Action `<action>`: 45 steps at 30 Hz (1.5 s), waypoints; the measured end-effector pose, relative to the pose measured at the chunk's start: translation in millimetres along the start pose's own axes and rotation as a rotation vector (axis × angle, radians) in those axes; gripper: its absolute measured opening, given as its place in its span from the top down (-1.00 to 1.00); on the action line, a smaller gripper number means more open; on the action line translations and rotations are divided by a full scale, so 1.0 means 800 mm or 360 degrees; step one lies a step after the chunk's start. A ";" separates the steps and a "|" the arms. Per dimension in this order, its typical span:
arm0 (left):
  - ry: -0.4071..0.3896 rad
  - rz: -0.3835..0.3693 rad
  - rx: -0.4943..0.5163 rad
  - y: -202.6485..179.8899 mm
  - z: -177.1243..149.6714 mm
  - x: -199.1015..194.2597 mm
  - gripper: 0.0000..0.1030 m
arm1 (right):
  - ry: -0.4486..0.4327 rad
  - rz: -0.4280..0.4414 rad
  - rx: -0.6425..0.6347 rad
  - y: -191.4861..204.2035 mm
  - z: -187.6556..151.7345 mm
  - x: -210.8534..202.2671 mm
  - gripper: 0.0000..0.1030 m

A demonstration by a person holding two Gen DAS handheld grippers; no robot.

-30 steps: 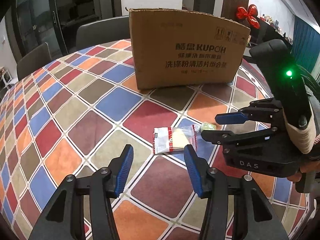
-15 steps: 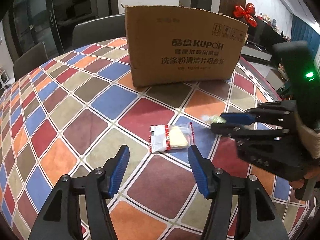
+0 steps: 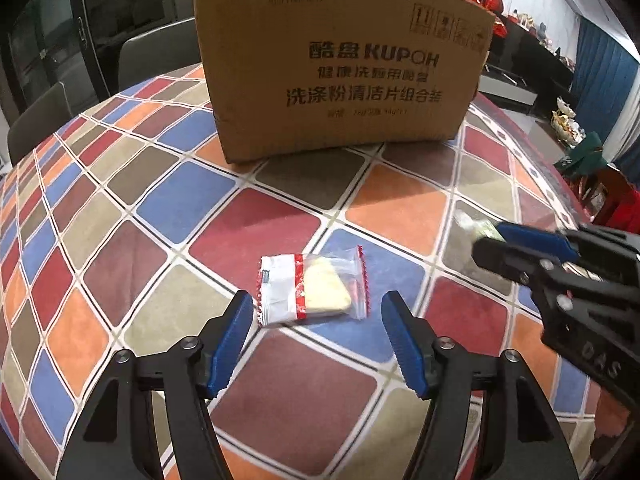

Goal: Organize snacks
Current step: 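Grasp the white-red wrapped cake with the left gripper while the right grasps the green candy, then carry the cake and green candy into the box and open both grippers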

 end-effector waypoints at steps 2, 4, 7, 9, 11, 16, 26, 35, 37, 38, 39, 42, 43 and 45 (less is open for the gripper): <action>0.0005 0.0020 0.0001 0.001 0.002 0.006 -0.28 | 0.0014 0.0000 0.0020 -0.001 -0.004 0.004 0.57; 0.0023 0.0026 0.0009 -0.001 0.002 0.014 -0.28 | 0.0019 0.0005 0.0040 -0.002 -0.004 0.006 0.57; 0.0008 0.0046 0.0014 -0.002 0.005 0.020 -0.28 | 0.0020 0.0016 0.0063 -0.001 -0.005 0.007 0.57; -0.0001 0.0043 -0.0002 -0.001 0.006 0.021 -0.27 | 0.0017 0.0018 0.0067 0.001 -0.005 0.007 0.57; -0.0024 0.0036 -0.0010 -0.002 0.006 0.020 -0.08 | 0.0016 0.0023 0.0068 0.002 -0.005 0.007 0.57; -0.0063 0.0028 -0.0044 0.001 0.001 0.014 0.01 | 0.0011 0.0035 0.0081 0.002 -0.007 0.008 0.57; -0.0100 -0.0009 -0.0077 0.000 -0.012 -0.002 0.20 | -0.0010 0.0042 0.0075 0.007 -0.008 0.000 0.57; -0.0199 -0.0017 -0.0128 0.000 0.001 -0.048 0.19 | -0.0075 0.0057 0.0064 0.010 -0.001 -0.024 0.57; -0.0235 -0.0016 -0.0125 -0.002 0.008 -0.061 0.19 | -0.0094 0.0061 0.0068 0.009 0.002 -0.031 0.57; -0.0254 -0.0018 -0.0122 -0.003 0.012 -0.068 0.19 | -0.0105 0.0063 0.0070 0.009 0.004 -0.035 0.57; -0.0272 -0.0022 -0.0119 -0.004 0.016 -0.075 0.19 | -0.0117 0.0064 0.0071 0.009 0.006 -0.039 0.57; -0.0316 -0.0035 -0.0110 -0.007 0.027 -0.094 0.19 | -0.0157 0.0065 0.0077 0.008 0.013 -0.053 0.57; -0.0328 -0.0039 -0.0105 -0.008 0.032 -0.101 0.19 | -0.0172 0.0065 0.0078 0.008 0.016 -0.058 0.57; -0.0357 -0.0037 -0.0099 -0.009 0.040 -0.112 0.19 | -0.0206 0.0059 0.0075 0.007 0.022 -0.069 0.57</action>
Point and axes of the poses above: each gripper's, at about its wrist camera, not at the fingertips, and x roughly the way its jaws point, y to its left, z to its top, the point moved 9 cm from there along x, roughly the way its jaws point, and after that the axes turned 2 degrees about -z, right-handed, at the moved point
